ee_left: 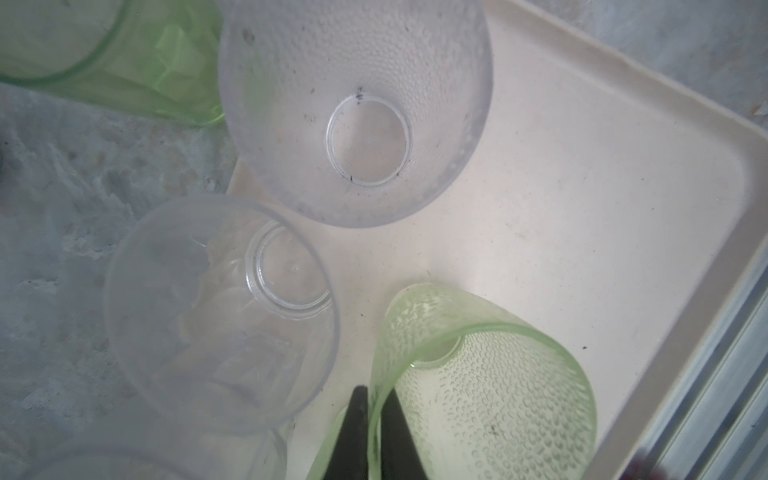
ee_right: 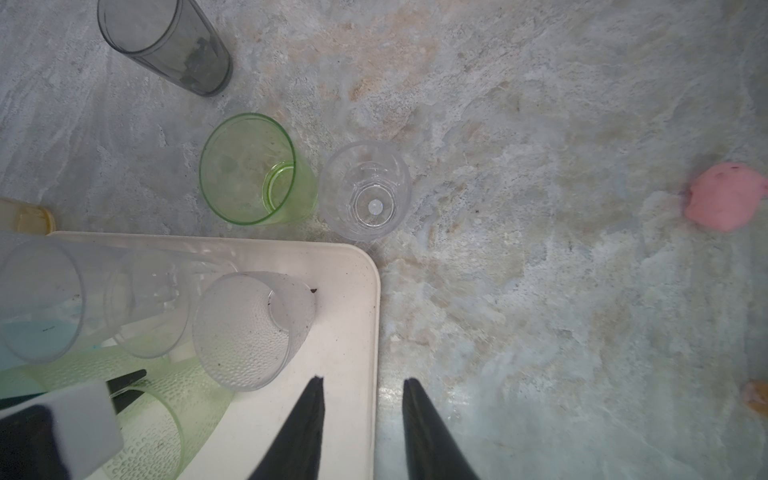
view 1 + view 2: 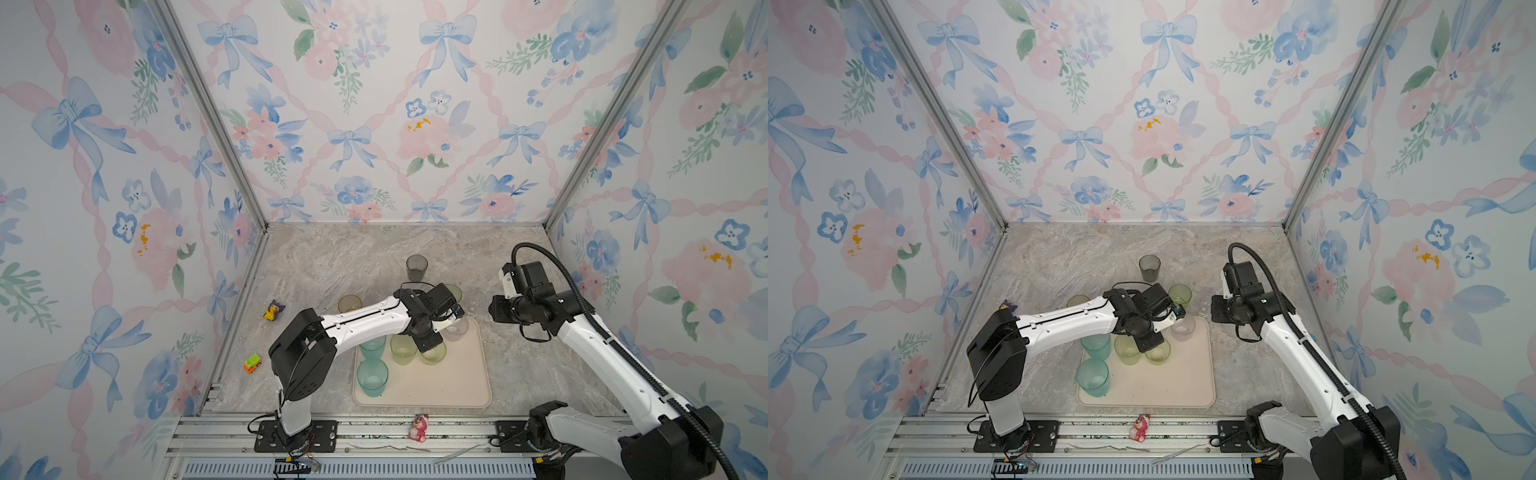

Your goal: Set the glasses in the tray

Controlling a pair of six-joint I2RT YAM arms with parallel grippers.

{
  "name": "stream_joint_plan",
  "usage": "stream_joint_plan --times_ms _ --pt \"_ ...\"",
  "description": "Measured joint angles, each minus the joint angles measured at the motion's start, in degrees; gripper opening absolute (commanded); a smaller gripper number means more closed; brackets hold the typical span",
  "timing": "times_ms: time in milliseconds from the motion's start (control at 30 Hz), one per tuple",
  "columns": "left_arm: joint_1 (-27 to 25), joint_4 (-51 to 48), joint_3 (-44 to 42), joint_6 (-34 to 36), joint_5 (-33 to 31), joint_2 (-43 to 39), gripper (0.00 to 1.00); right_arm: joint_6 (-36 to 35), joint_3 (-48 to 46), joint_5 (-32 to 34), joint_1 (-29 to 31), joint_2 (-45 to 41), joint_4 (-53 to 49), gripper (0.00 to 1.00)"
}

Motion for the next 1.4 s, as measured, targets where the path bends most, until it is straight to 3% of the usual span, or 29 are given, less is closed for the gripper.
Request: stream_joint_plan --times_ms 367,700,933,1100,1400 --pt "0.44 0.04 0.00 0.00 -0.50 0.07 0.18 0.00 0.00 -0.02 -0.26 0.00 0.00 0.35" --pt "0.76 0.04 -0.37 0.02 -0.59 -1.03 0.18 0.00 0.02 -0.02 -0.31 0.00 0.00 0.36" --pt "1.99 0.15 -0.22 0.46 2.01 -6.56 0.17 -0.04 0.59 -0.07 -0.28 1.51 -0.02 0.35" --pt "7.23 3.32 0.46 -1.75 3.85 -13.05 0.20 -0.52 3.34 -0.24 0.61 4.17 -0.04 0.34" --pt "24.76 16.15 -6.73 -12.87 3.43 -27.06 0.21 -2.38 11.56 -1.29 3.61 14.43 0.87 0.28"
